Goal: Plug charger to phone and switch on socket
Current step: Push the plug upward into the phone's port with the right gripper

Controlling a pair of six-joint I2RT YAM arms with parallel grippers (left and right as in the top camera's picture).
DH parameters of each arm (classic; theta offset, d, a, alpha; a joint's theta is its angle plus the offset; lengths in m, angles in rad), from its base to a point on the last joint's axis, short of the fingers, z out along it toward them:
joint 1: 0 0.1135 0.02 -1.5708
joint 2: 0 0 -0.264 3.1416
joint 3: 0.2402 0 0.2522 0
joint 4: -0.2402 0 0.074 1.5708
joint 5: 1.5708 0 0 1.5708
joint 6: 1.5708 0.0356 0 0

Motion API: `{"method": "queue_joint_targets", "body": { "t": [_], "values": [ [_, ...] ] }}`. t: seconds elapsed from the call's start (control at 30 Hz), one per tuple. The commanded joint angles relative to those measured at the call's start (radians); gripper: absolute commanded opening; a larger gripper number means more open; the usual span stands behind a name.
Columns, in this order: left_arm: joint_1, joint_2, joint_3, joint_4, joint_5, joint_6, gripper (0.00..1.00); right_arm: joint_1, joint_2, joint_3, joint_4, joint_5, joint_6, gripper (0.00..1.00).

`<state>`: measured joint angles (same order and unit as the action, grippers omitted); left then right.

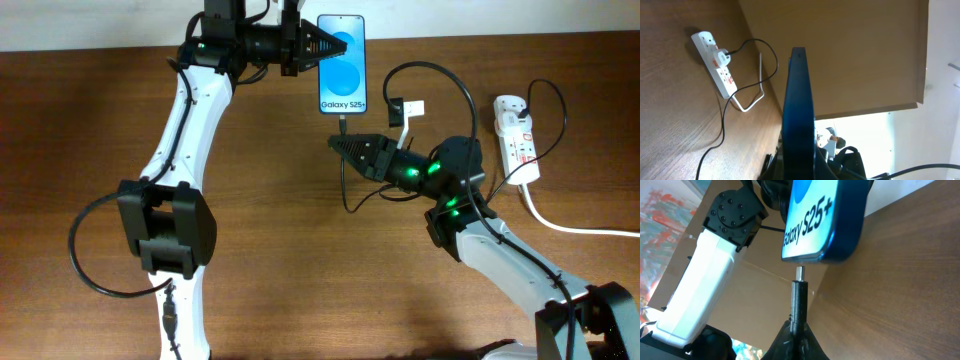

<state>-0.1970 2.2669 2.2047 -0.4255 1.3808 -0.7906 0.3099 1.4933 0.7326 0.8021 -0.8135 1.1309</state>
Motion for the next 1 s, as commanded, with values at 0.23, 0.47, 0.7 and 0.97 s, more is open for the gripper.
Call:
{"method": "queue_joint_targets", "body": {
  "t": [0.23, 0.47, 0.7, 0.97],
  "values": [
    [0.003, -0.006, 0.014, 0.006, 0.037, -0.009, 0.00, -0.011, 0.002, 0.008, 0.036, -0.020, 0.004, 0.04],
    [0.005, -0.006, 0.014, 0.006, 0.033, -0.009, 0.00, -0.011, 0.002, 0.008, 0.024, -0.051, 0.004, 0.04],
    [0.005, -0.006, 0.014, 0.006, 0.034, -0.009, 0.00, -0.011, 0.002, 0.008, 0.024, -0.050, 0.004, 0.04],
    [0.015, -0.006, 0.014, 0.006, 0.034, -0.009, 0.00, -0.032, 0.002, 0.008, 0.025, -0.075, 0.003, 0.04]
  ]
}}
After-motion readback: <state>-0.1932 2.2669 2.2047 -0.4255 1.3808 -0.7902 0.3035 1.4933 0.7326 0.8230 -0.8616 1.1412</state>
